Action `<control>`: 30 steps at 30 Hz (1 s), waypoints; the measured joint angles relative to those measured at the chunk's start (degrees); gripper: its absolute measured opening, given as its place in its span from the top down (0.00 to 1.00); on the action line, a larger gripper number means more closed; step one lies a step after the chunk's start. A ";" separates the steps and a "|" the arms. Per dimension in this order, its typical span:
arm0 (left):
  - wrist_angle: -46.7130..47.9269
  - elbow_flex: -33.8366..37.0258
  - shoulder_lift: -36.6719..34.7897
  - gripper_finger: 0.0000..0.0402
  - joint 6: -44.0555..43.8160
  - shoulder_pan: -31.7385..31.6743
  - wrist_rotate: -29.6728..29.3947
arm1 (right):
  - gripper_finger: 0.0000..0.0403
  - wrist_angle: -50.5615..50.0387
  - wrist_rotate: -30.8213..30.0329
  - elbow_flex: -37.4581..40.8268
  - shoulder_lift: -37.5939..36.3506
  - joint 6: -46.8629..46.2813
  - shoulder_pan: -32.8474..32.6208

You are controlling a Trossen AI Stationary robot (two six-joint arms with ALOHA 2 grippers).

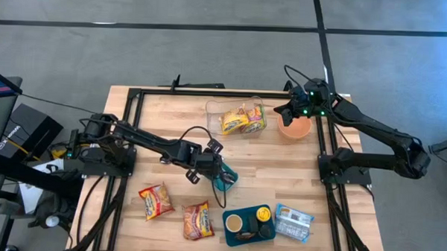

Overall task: Pick & Place Food Item
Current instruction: Put the black spoon into the green bin

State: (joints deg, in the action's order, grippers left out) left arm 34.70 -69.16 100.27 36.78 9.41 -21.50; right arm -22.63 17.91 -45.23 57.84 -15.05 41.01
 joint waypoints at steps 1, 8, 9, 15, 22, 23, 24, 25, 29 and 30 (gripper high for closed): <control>-0.01 0.02 -0.21 0.73 -0.72 0.00 -0.02 | 1.00 0.00 0.00 0.00 0.00 0.00 0.00; 0.12 0.04 -4.19 0.73 -7.84 -0.57 -1.49 | 1.00 -0.02 0.00 0.00 0.00 0.00 0.00; 0.13 0.04 -5.05 0.73 -9.70 -0.77 -1.59 | 1.00 -0.02 0.00 0.00 0.00 0.00 -0.01; 0.50 0.04 -11.93 0.73 -27.03 -3.30 -1.63 | 1.00 -0.02 0.00 0.00 0.00 0.00 0.00; 0.80 0.04 -20.90 0.73 -45.73 -7.07 -1.61 | 1.00 -0.02 0.01 0.00 0.00 0.00 -0.04; 0.81 0.04 -22.11 0.73 -47.07 -7.49 -1.63 | 1.00 -0.02 0.00 0.00 0.00 0.00 -0.04; 0.71 0.04 -23.34 0.73 -48.01 -7.91 -1.62 | 1.00 -0.04 0.02 0.00 0.00 0.00 -0.04; 1.12 0.04 -24.73 0.73 -48.63 -8.27 -1.61 | 1.00 -0.04 0.00 0.00 0.00 0.00 -0.05; 1.85 0.04 -29.52 0.73 -49.25 -9.29 -1.63 | 1.00 -0.04 0.01 0.00 0.01 0.00 -0.04; 1.77 0.04 -30.56 0.73 -49.26 -9.53 -1.63 | 1.00 -0.04 0.01 0.00 0.01 0.00 -0.04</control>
State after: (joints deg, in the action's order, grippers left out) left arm 36.47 -69.12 69.71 -12.48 -0.12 -23.14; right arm -22.68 17.92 -45.23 57.85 -15.05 40.97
